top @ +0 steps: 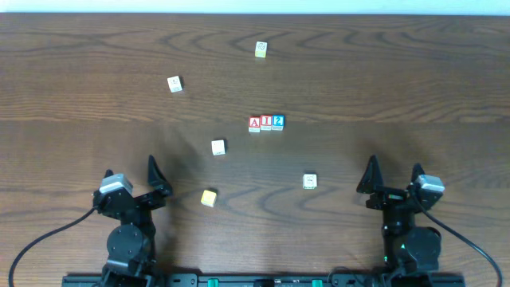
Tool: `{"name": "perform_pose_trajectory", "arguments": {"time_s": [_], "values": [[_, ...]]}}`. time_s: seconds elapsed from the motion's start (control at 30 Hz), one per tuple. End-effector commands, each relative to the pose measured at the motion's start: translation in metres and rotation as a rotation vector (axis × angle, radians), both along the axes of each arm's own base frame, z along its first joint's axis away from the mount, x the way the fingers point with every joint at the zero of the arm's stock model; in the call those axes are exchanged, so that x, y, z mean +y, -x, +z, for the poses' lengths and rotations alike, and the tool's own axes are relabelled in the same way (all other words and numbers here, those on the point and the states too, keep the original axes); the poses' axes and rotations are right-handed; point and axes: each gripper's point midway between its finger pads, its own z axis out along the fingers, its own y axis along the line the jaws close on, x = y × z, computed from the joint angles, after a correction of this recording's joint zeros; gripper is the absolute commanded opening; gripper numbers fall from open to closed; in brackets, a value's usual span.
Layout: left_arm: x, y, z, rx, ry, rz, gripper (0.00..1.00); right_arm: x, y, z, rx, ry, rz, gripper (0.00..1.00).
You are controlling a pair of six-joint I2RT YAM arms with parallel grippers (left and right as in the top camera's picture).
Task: Spell out Ai2
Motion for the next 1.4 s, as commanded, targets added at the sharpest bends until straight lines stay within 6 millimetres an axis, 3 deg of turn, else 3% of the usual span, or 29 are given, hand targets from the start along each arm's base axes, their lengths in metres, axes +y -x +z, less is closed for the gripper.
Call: {"name": "perform_pose_trajectory", "arguments": {"time_s": [0.0, 0.17, 1.37], "values": [[0.02, 0.003, -0.017, 0.035, 0.001, 0.094, 0.95, -0.011, 0.0, -0.009, 0.016, -0.001, -0.046, 0.99], [0.048, 0.01, -0.017, 0.035, 0.003, 0.213, 0.95, -0.02, 0.001, -0.008, 0.015, -0.001, -0.084, 0.99], [0.048, 0.01, -0.018, 0.036, 0.003, 0.214, 0.95, -0.02, 0.001, -0.009, 0.016, -0.002, -0.084, 0.99]]}}
